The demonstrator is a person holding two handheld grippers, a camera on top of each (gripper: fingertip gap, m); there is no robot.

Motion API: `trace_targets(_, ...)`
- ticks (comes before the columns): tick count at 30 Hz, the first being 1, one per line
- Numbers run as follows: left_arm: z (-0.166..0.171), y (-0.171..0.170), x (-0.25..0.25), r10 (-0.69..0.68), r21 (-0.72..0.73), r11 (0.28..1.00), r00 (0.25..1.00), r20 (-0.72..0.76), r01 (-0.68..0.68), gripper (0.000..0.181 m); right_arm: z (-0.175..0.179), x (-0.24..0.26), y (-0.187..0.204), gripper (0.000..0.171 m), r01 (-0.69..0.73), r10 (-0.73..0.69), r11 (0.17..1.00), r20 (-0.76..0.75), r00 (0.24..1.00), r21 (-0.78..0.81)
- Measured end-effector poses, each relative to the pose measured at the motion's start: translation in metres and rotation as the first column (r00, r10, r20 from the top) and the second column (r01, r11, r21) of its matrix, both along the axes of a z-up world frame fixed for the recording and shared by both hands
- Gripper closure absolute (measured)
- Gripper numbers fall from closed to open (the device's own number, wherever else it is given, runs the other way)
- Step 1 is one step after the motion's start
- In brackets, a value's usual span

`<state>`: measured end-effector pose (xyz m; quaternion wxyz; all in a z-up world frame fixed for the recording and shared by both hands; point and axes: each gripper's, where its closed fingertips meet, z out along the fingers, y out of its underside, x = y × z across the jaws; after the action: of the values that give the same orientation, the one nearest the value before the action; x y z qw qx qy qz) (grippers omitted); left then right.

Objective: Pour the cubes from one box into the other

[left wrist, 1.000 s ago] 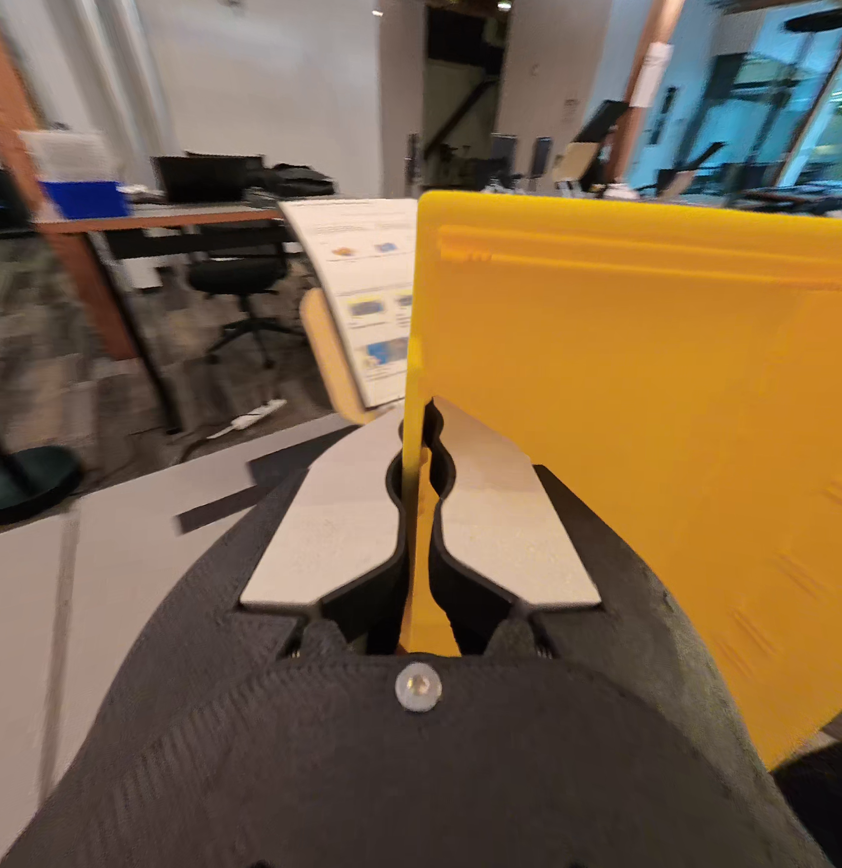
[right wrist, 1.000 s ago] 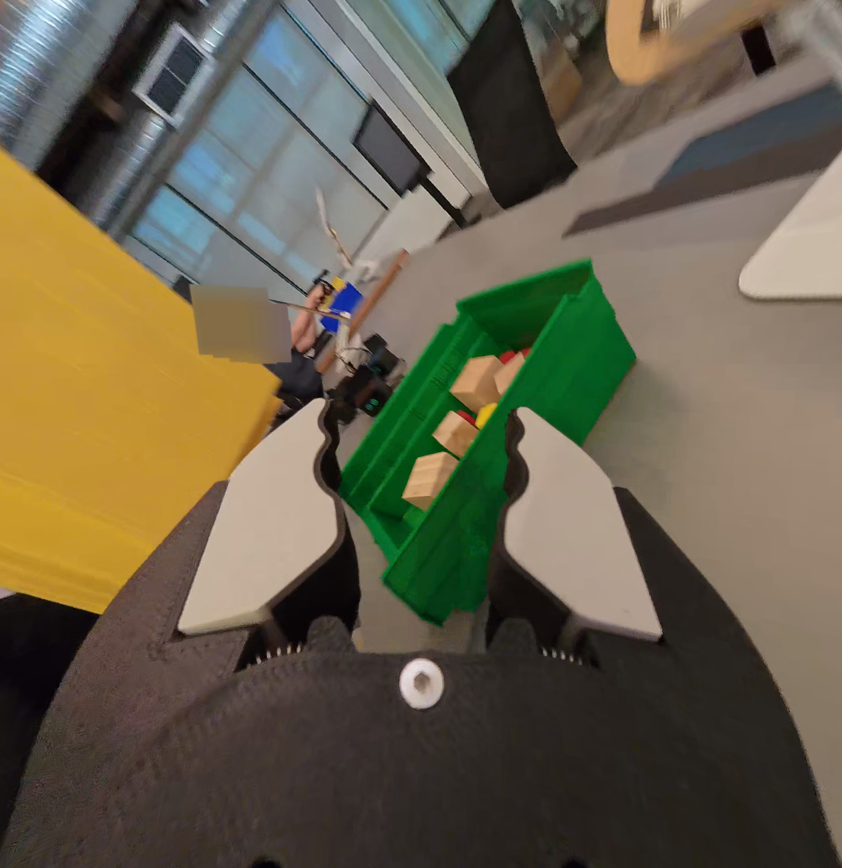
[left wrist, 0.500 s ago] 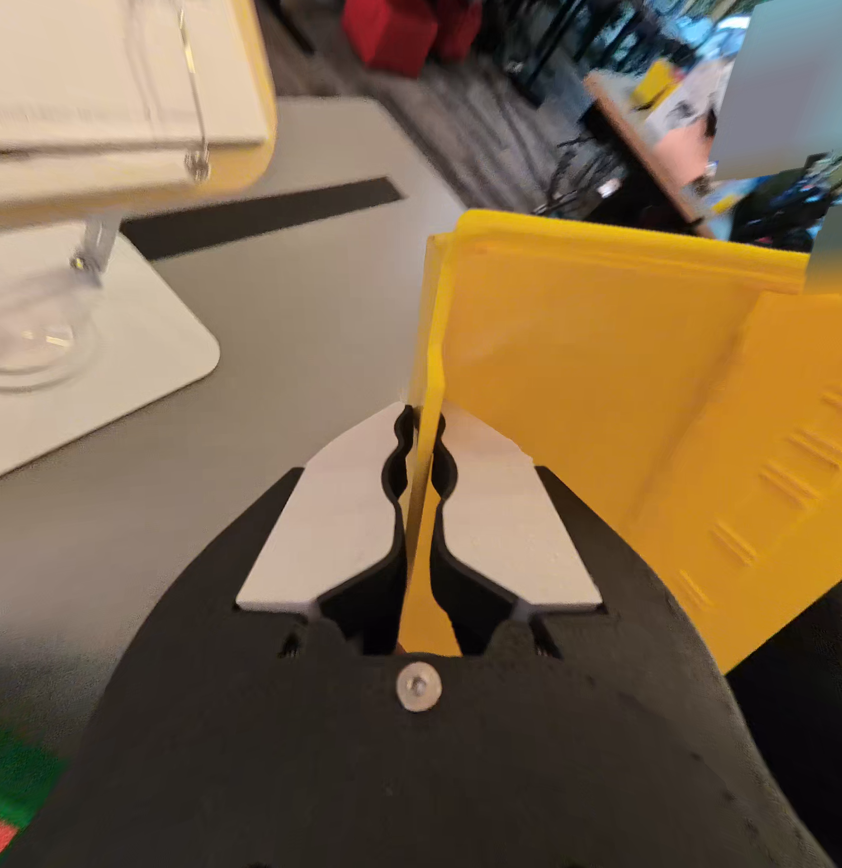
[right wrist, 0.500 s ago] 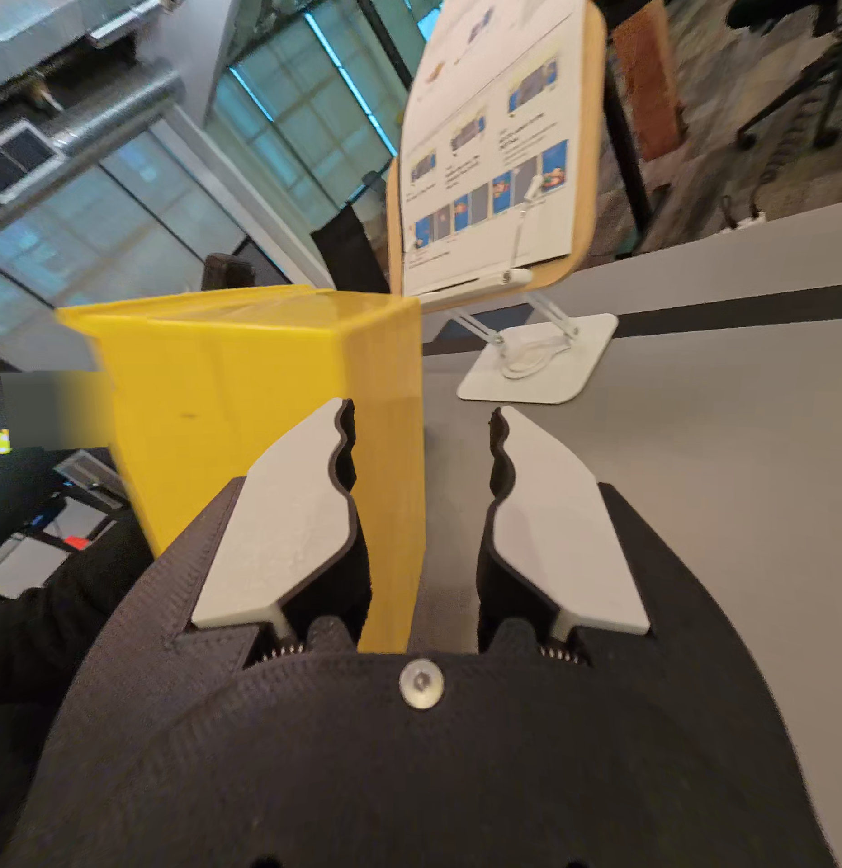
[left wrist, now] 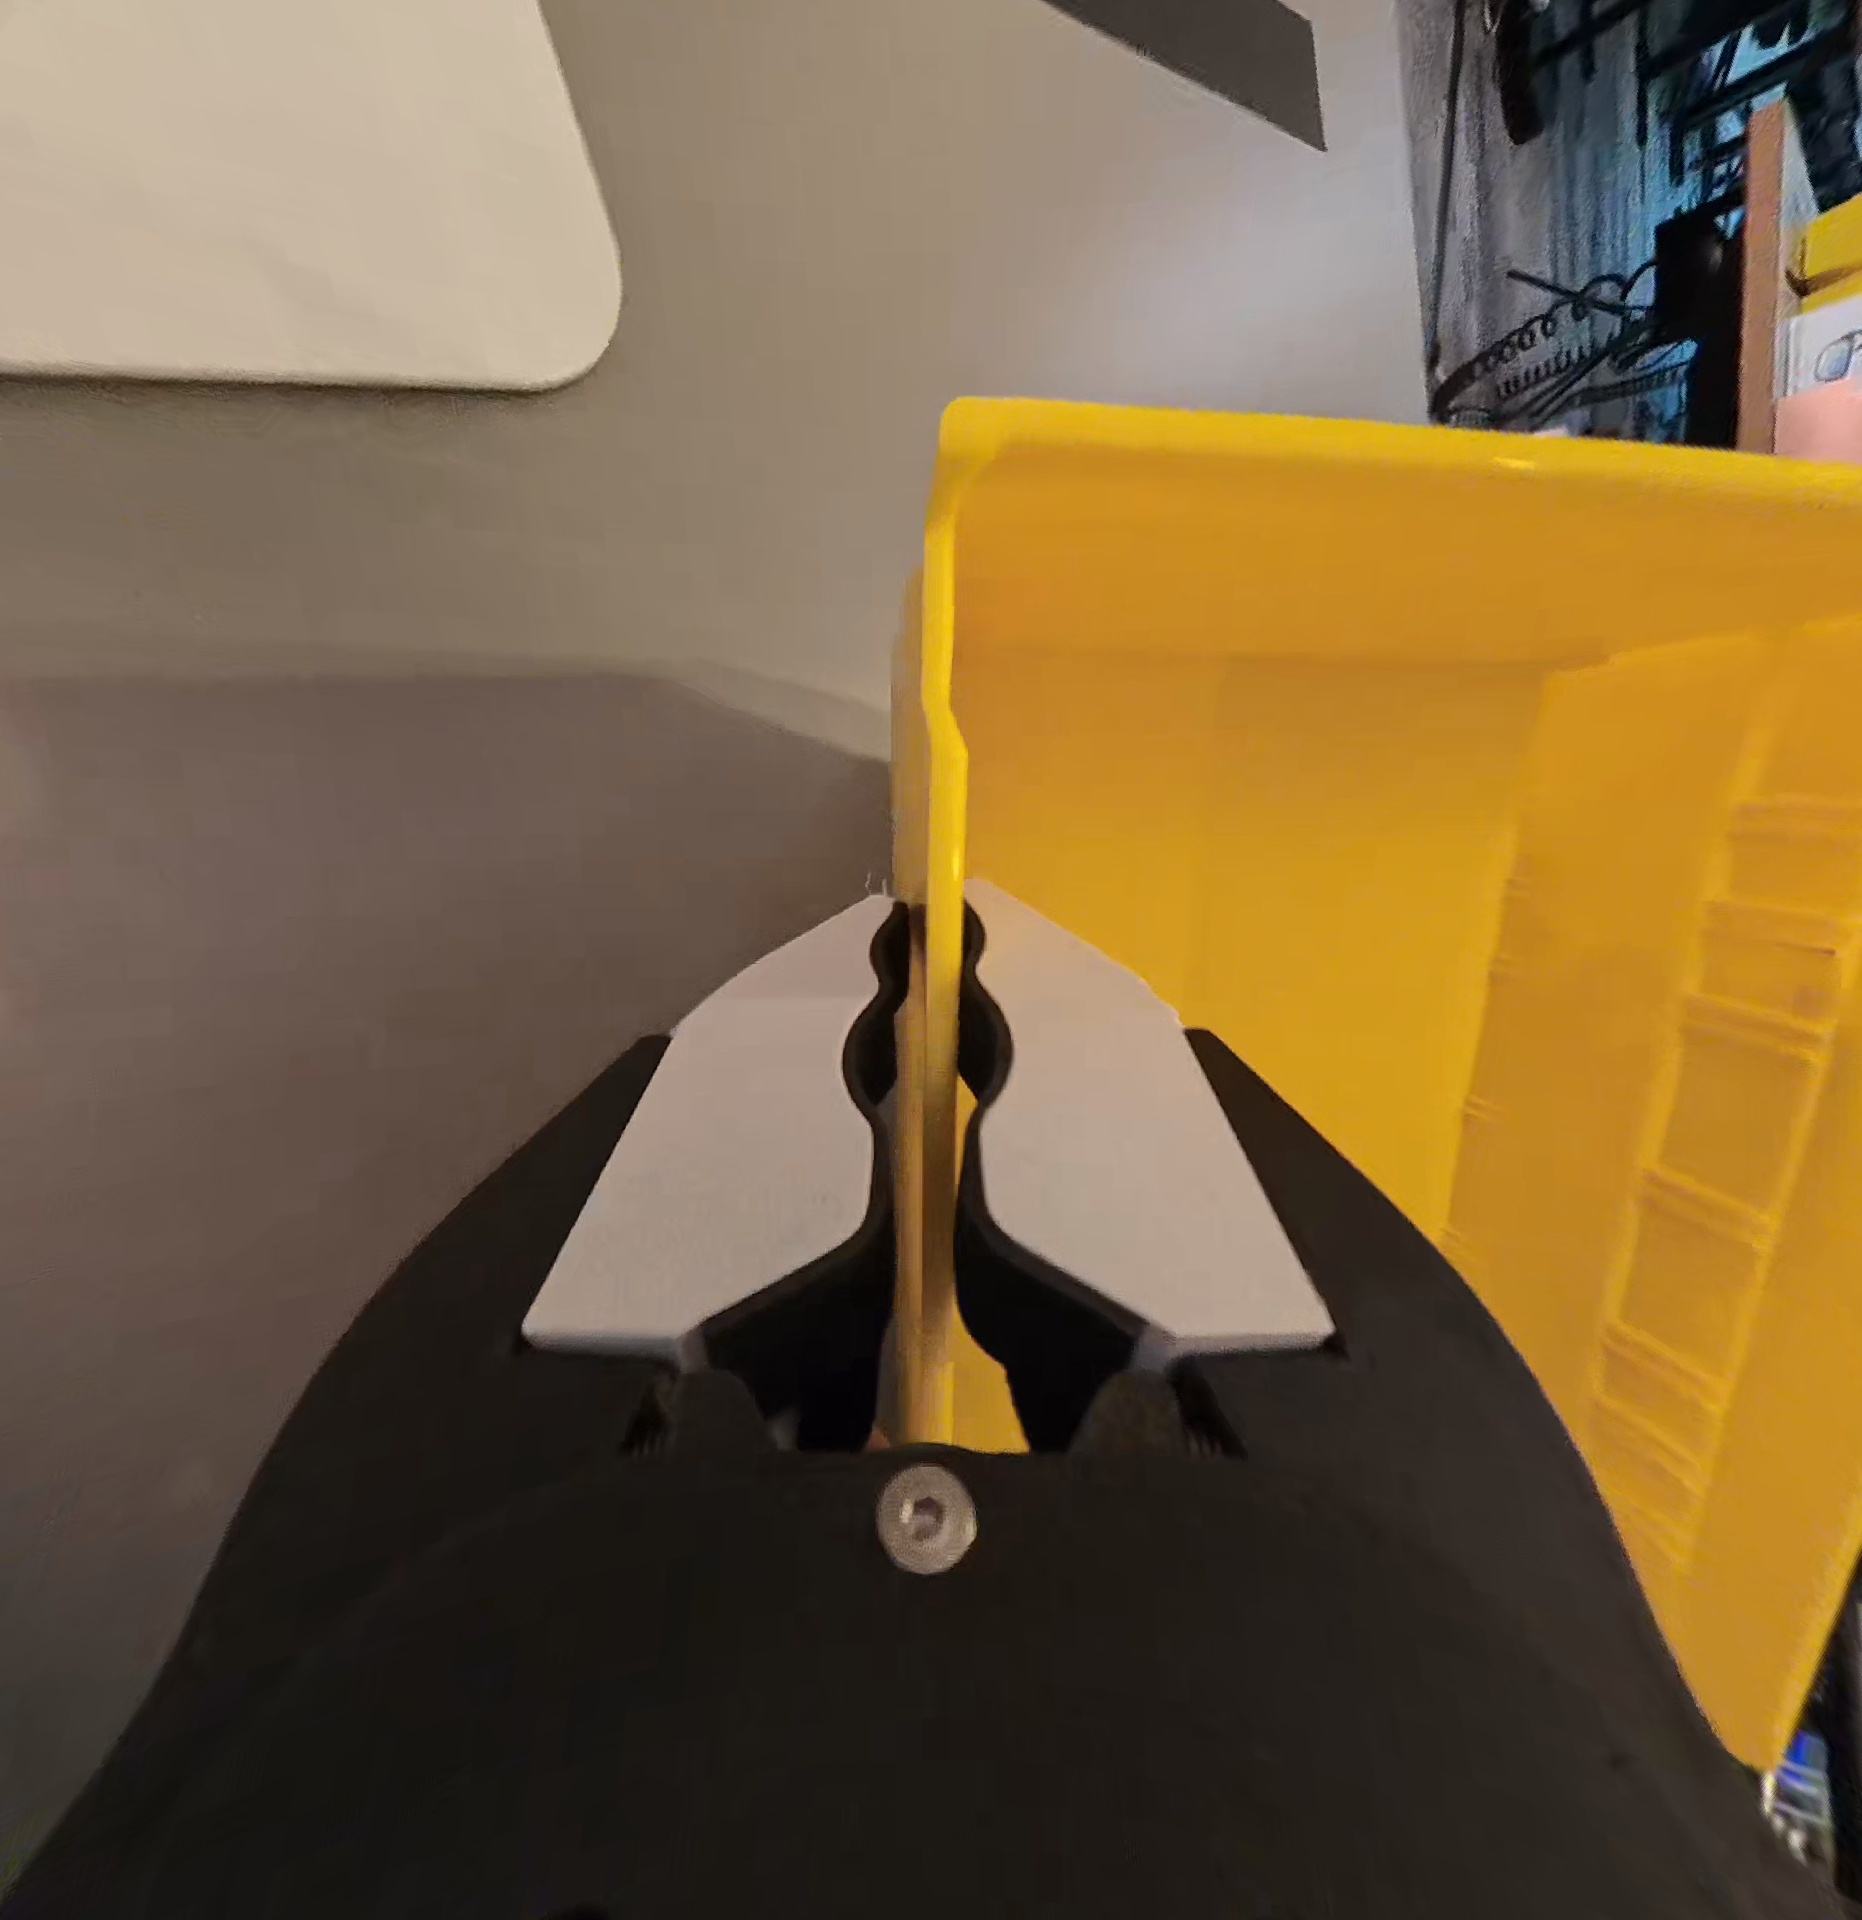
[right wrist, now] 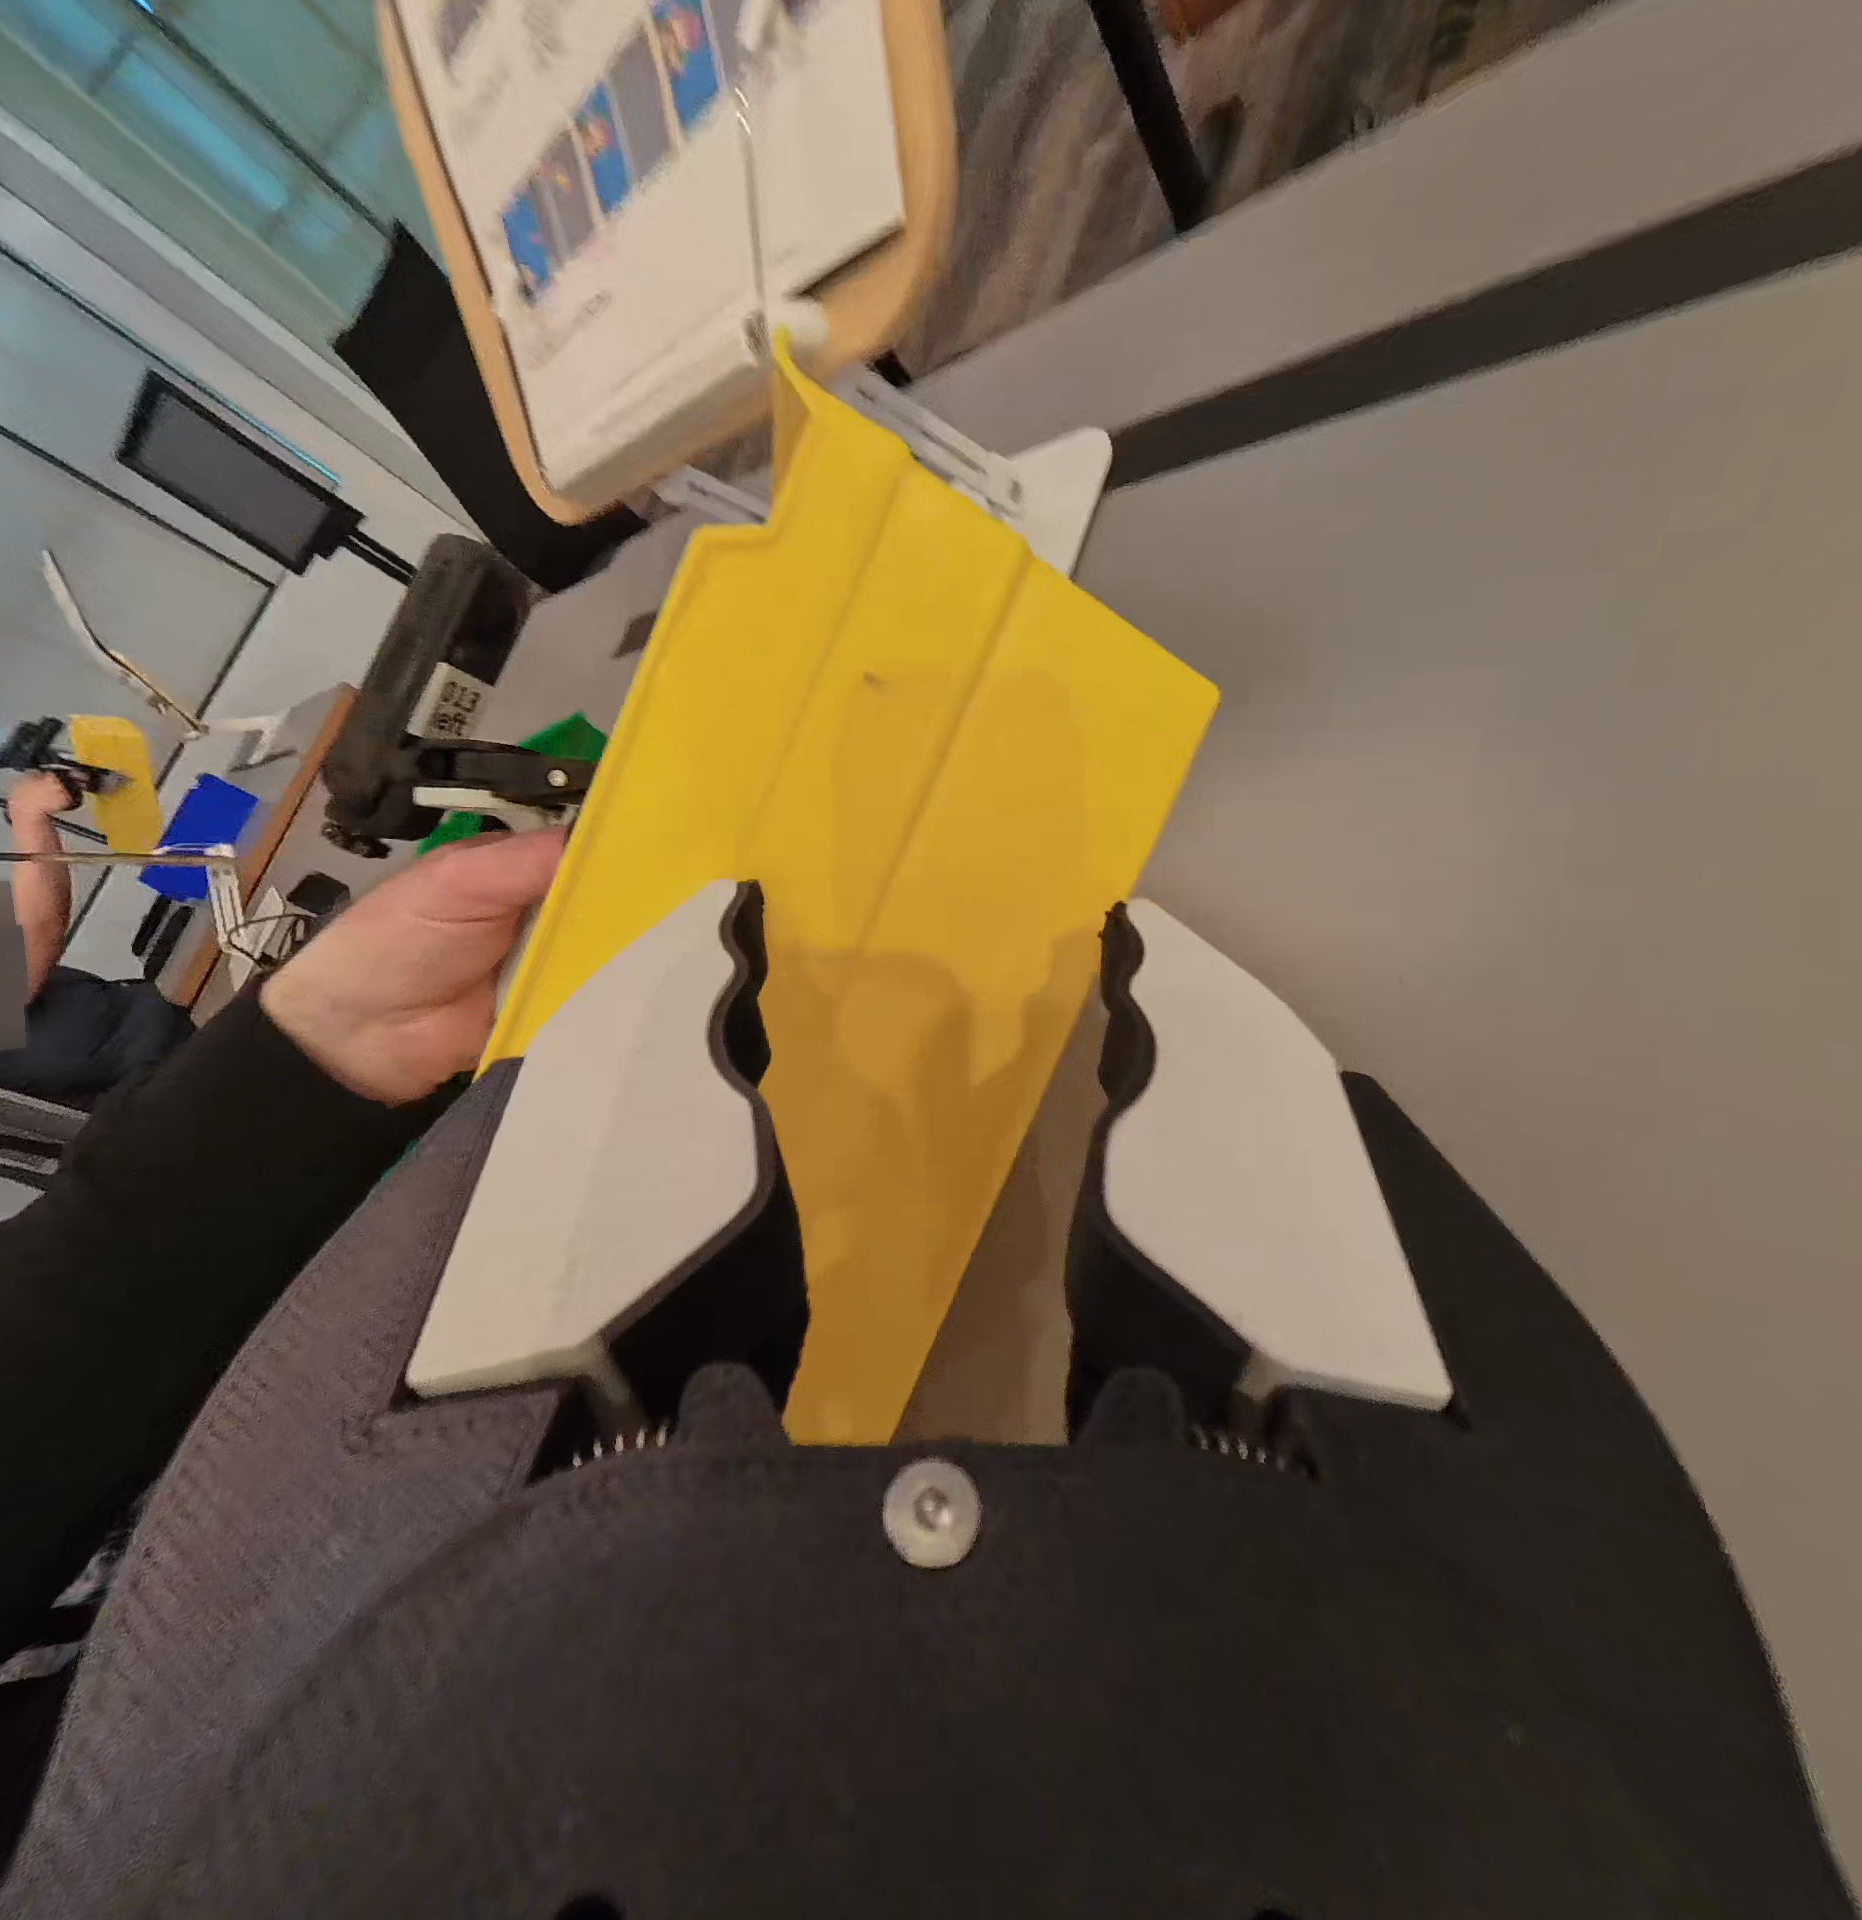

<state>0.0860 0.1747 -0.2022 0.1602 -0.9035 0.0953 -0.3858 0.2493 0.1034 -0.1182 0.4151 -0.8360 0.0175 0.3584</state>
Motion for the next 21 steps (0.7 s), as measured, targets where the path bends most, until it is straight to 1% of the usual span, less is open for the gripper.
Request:
trace_targets(2, -0.008, -0.010, -0.003, -0.005, -0.013, 1.000, 1.000, 0.001, 0.005, 0.171, -0.019, 0.006, -0.002, 0.115, -0.007, 0.007, 0.997, 0.001, 1.000, -0.073)
trace_targets(3, -0.011, -0.015, -0.005, -0.004, -0.017, 1.000, 1.000, 0.013, 0.004, 0.168, -0.028, 0.007, -0.005, 0.123, -0.016, 0.017, 0.995, 0.006, 1.000, -0.102)
trace_targets(5, -0.016, -0.026, -0.008, 0.000, -0.040, 0.999, 0.999, 0.049, 0.002, 0.160, -0.049, 0.011, -0.009, 0.124, -0.028, 0.033, 0.984, 0.028, 0.999, -0.176)
trace_targets(6, -0.013, -0.028, -0.010, 0.023, -0.040, 0.999, 0.995, 0.093, -0.019, 0.156, -0.056, 0.011, -0.012, 0.124, -0.043, 0.048, 0.979, 0.017, 0.999, -0.201)
trace_targets(8, -0.010, -0.033, -0.015, 0.049, -0.022, 0.999, 0.992, 0.120, -0.047, 0.152, -0.067, 0.007, -0.019, 0.122, -0.092, 0.090, 0.963, -0.018, 0.996, -0.254)
trace_targets(10, -0.006, -0.040, -0.020, 0.055, 0.004, 0.998, 0.989, 0.137, -0.056, 0.148, -0.082, 0.004, -0.028, 0.126, -0.125, 0.134, 0.937, 0.005, 0.991, -0.326)
trace_targets(12, -0.001, -0.047, -0.023, 0.072, -0.010, 0.997, 0.978, 0.194, -0.071, 0.142, -0.092, 0.004, -0.036, 0.128, -0.144, 0.171, 0.912, 0.038, 0.985, -0.384)
trace_targets(13, 0.004, -0.050, -0.023, 0.077, -0.013, 0.997, 0.968, 0.238, -0.076, 0.139, -0.093, 0.005, -0.037, 0.129, -0.137, 0.170, 0.912, 0.052, 0.984, -0.388)
trace_targets(14, 0.008, -0.053, -0.026, 0.085, -0.017, 0.996, 0.962, 0.261, -0.083, 0.135, -0.091, 0.005, -0.036, 0.124, -0.136, 0.167, 0.914, 0.050, 0.985, -0.381)
trace_targets(15, 0.009, -0.057, -0.028, 0.084, -0.016, 0.996, 0.961, 0.265, -0.083, 0.129, -0.086, 0.004, -0.034, 0.122, -0.136, 0.162, 0.922, 0.040, 0.986, -0.363)
trace_targets(18, 0.022, -0.072, -0.031, 0.055, 0.040, 0.997, 0.958, 0.280, -0.069, 0.112, -0.074, 0.005, -0.029, 0.120, -0.101, 0.136, 0.940, 0.087, 0.987, -0.325)
trace_targets(19, 0.027, -0.075, -0.032, 0.047, 0.057, 0.996, 0.957, 0.285, -0.066, 0.110, -0.071, 0.004, -0.028, 0.119, -0.098, 0.138, 0.943, 0.106, 0.985, -0.318)
trace_targets(20, 0.035, -0.079, -0.034, 0.033, 0.086, 0.994, 0.956, 0.291, -0.061, 0.110, -0.068, 0.001, -0.028, 0.114, -0.104, 0.147, 0.944, 0.118, 0.982, -0.312)
trace_targets(21, 0.043, -0.083, -0.036, 0.014, 0.121, 0.991, 0.958, 0.286, -0.051, 0.109, -0.065, -0.004, -0.030, 0.113, -0.124, 0.169, 0.942, 0.122, 0.978, -0.311)
